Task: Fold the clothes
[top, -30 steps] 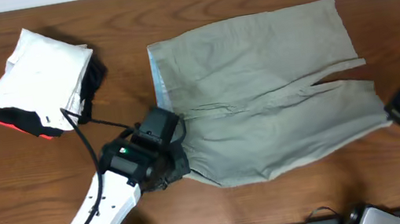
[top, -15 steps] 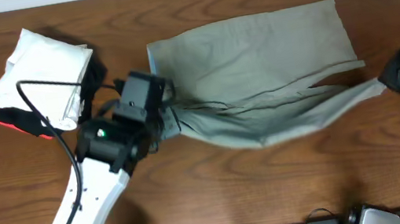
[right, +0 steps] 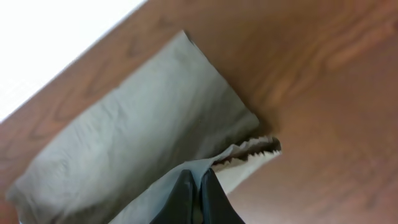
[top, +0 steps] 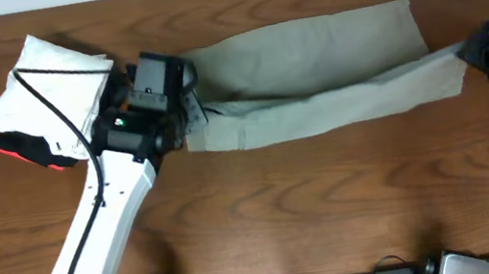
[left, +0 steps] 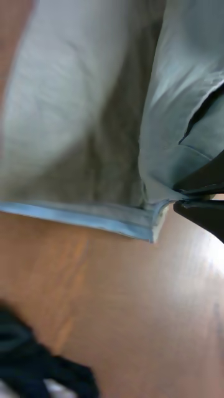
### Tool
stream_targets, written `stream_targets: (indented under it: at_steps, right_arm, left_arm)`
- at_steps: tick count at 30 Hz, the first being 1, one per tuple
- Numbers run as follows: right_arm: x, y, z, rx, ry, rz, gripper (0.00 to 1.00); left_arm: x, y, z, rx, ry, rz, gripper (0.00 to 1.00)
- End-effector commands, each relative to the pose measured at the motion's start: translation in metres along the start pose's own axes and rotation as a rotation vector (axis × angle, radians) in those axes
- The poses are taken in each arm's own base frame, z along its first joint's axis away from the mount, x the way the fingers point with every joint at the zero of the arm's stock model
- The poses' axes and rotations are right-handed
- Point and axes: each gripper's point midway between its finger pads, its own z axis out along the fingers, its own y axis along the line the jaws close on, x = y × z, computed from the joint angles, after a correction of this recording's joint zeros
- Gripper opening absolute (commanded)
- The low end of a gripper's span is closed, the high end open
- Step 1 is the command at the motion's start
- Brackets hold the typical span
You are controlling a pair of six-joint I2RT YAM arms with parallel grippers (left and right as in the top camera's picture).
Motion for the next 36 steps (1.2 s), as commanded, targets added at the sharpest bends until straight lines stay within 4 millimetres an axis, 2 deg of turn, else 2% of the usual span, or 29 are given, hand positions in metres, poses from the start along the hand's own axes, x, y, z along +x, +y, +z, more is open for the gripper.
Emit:
stream_targets:
  at_steps: [1, 4, 8, 11, 15, 28, 32, 36]
  right_arm:
    - [-0.013, 0.015, -0.004, -0.033, -0.047, 0.015, 0.01]
    - [-0.018, 0.024, 0.001, -0.054, -0.071, -0.002, 0.01]
    - [-0.018, 0.028, 0.017, -0.042, -0.066, -0.008, 0.01]
    - [-0.017, 0.027, 0.038, -0.027, -0.05, -0.014, 0.01]
    - [-0.023, 0.031, 0.062, -0.037, -0.062, -0.02, 0.01]
    - [-0.044, 0.042, 0.113, -0.085, -0.142, -0.037, 0.01]
    - [-0.043, 0.051, 0.128, -0.105, -0.152, -0.051, 0.01]
    - [-0.034, 0.059, 0.153, -0.12, -0.142, -0.068, 0.01]
  left_arm:
    - [-0.033, -0.006, -0.02, 0.007, -0.112, 0.031, 0.06]
    - [-0.044, -0.008, -0.023, 0.011, -0.16, 0.028, 0.06]
    - [-0.05, -0.013, -0.014, 0.02, -0.173, 0.025, 0.06]
    - [-0.055, -0.014, 0.001, -0.001, -0.179, 0.024, 0.06]
    - [-0.065, -0.005, 0.022, -0.078, -0.208, 0.019, 0.06]
    - [-0.095, 0.022, 0.083, -0.146, -0.243, -0.01, 0.06]
    - [-0.102, 0.021, 0.099, -0.145, -0.261, 0.023, 0.06]
    - [-0.108, 0.018, 0.117, -0.134, -0.282, 0.021, 0.06]
